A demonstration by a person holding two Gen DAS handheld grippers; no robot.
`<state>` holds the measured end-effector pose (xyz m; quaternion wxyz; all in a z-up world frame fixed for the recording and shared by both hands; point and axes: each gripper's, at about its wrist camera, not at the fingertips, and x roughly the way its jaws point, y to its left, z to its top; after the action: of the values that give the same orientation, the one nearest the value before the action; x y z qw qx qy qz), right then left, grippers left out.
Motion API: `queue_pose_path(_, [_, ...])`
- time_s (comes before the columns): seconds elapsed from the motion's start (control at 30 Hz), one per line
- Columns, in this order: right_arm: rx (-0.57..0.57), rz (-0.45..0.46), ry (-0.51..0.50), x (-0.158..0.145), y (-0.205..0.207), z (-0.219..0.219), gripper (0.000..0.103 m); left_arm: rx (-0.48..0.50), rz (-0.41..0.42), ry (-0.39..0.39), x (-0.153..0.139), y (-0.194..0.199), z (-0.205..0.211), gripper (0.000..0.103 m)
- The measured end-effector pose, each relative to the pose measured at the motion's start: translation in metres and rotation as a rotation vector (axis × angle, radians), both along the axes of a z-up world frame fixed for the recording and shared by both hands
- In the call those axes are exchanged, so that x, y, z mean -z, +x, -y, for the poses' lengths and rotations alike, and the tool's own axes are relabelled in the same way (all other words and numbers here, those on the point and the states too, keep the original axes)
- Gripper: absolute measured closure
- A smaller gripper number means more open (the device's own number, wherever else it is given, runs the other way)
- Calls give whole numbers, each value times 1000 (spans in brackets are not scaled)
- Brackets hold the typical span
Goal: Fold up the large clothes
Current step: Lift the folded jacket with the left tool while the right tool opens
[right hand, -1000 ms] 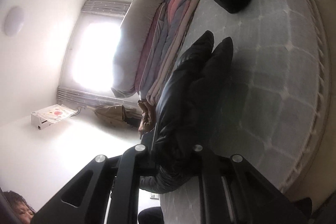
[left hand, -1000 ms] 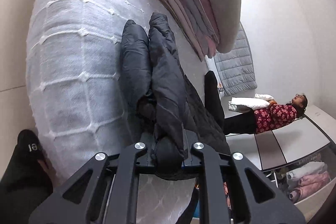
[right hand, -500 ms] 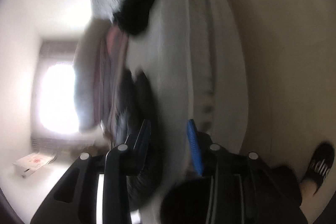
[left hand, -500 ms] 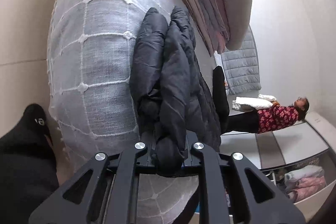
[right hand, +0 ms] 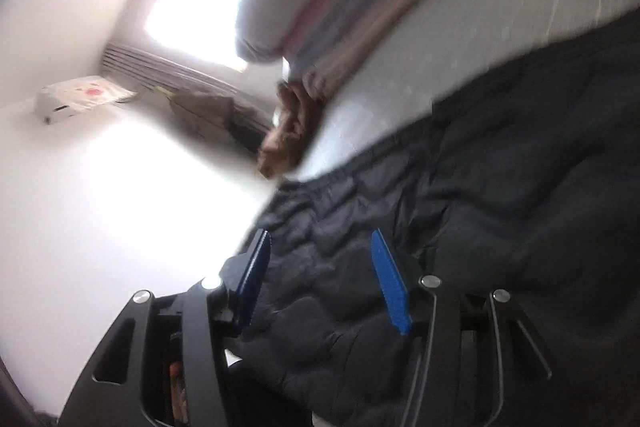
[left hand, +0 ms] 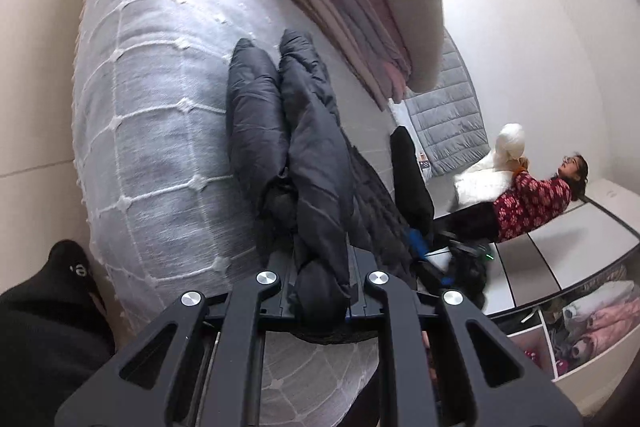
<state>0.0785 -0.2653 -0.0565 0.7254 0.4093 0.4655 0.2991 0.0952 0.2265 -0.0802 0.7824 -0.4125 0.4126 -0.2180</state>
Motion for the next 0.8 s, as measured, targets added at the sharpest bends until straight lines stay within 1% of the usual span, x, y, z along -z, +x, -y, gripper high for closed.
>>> queue_pose_path(0.03, [-22, -60, -22, 20, 2, -7, 51, 3, 10, -5, -2, 0, 1, 91])
queue_pose_path(0.07, [-28, -85, -16, 33, -7, -11, 51, 9, 27, -16, -6, 2, 4, 91])
queue_pose_path(0.13, [-20, -115, 15, 51, -1, -7, 56, 27, 63, -33, -16, 5, 12, 91])
queue_pose_path(0.23, [-6, -138, 44, 54, -4, 0, 57, 72, 145, -24, -44, 14, 35, 91])
queue_pose_path(0.27, [-1, -147, 58, 54, -7, 4, 55, 92, 172, -20, -55, 17, 43, 91])
queue_pose_path(0.3, [21, -139, 102, 49, -11, 12, 54, 106, 192, -16, -63, 19, 50, 91])
queue_pose_path(0.33, [39, -108, 136, 38, -13, 12, 53, 127, 219, -6, -74, 23, 61, 91])
queue_pose_path(0.37, [63, -74, 142, 32, -19, 20, 46, 147, 240, 1, -82, 25, 70, 91])
queue_pose_path(0.4, [85, -57, 119, 29, -24, 26, 42, 166, 258, 5, -90, 27, 78, 91])
queue_pose_path(0.43, [79, -61, 108, 31, -25, 27, 42, 195, 281, 11, -99, 31, 92, 91])
queue_pose_path(0.5, [10, -108, 63, 44, -22, 21, 42, 240, 308, 17, -111, 35, 114, 91])
queue_pose_path(0.6, [0, -102, 59, 49, -25, 20, 42, 307, 337, 39, -124, 41, 151, 91])
queue_pose_path(0.67, [49, -83, 110, 44, -30, 30, 42, 349, 349, 45, -130, 43, 173, 91])
queue_pose_path(0.73, [129, -10, 113, 31, -47, 50, 42, 391, 364, 63, -136, 44, 195, 91])
queue_pose_path(0.77, [158, 22, 120, 25, -55, 60, 41, 416, 371, 73, -140, 45, 207, 91])
queue_pose_path(0.8, [188, 55, 132, 19, -63, 70, 37, 443, 375, 82, -143, 47, 221, 91])
